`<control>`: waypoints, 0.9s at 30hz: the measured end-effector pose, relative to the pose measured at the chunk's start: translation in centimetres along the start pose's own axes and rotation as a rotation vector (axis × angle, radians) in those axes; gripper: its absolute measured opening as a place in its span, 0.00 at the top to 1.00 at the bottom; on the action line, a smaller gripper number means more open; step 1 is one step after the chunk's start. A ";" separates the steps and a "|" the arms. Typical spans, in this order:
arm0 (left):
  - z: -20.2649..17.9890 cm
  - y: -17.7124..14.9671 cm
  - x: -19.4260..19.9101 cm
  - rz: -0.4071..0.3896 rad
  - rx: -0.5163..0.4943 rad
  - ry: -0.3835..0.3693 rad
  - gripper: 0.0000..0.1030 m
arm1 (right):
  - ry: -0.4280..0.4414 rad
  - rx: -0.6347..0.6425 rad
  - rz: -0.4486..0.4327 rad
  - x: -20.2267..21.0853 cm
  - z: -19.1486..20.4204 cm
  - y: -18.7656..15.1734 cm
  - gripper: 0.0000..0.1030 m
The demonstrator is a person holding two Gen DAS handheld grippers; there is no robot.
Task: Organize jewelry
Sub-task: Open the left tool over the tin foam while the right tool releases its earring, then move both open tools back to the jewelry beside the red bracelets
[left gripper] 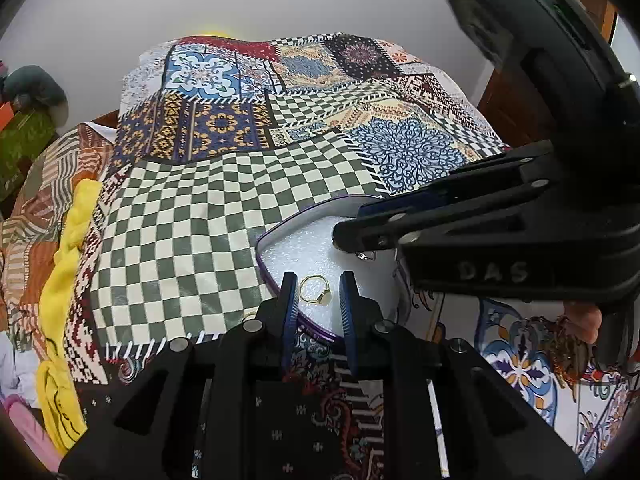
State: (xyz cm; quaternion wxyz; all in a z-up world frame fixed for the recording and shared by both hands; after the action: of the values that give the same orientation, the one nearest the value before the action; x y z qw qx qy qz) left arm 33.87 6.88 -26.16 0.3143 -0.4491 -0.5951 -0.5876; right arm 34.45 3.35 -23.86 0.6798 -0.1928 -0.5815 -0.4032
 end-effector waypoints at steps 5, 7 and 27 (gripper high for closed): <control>0.2 0.0 2.2 -0.022 0.023 -0.007 0.81 | -0.005 0.008 -0.045 2.6 0.5 -0.6 0.82; 0.2 0.1 3.5 -0.037 0.032 -0.015 0.81 | -0.016 0.015 -0.071 3.9 0.7 -0.9 0.82; -7.0 -1.9 8.9 -0.080 -0.030 -0.037 0.68 | -0.153 0.013 -0.261 13.5 -2.1 -10.4 0.76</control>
State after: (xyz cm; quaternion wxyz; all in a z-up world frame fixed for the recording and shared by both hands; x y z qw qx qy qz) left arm 27.52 1.63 -18.18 0.2727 -0.4403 -0.6096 -0.6002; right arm 27.67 -8.82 -13.73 0.5766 -0.1413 -0.6543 -0.4684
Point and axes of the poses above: each gripper's, at about its wrist camera, not at the fingertips, and x roughly against the way its jaws point, z to its left, y to its top, the point moved 9 cm from there along -x, roughly the way its jaws point, and after that the axes turned 12 degrees about z, right-handed, at the moved point
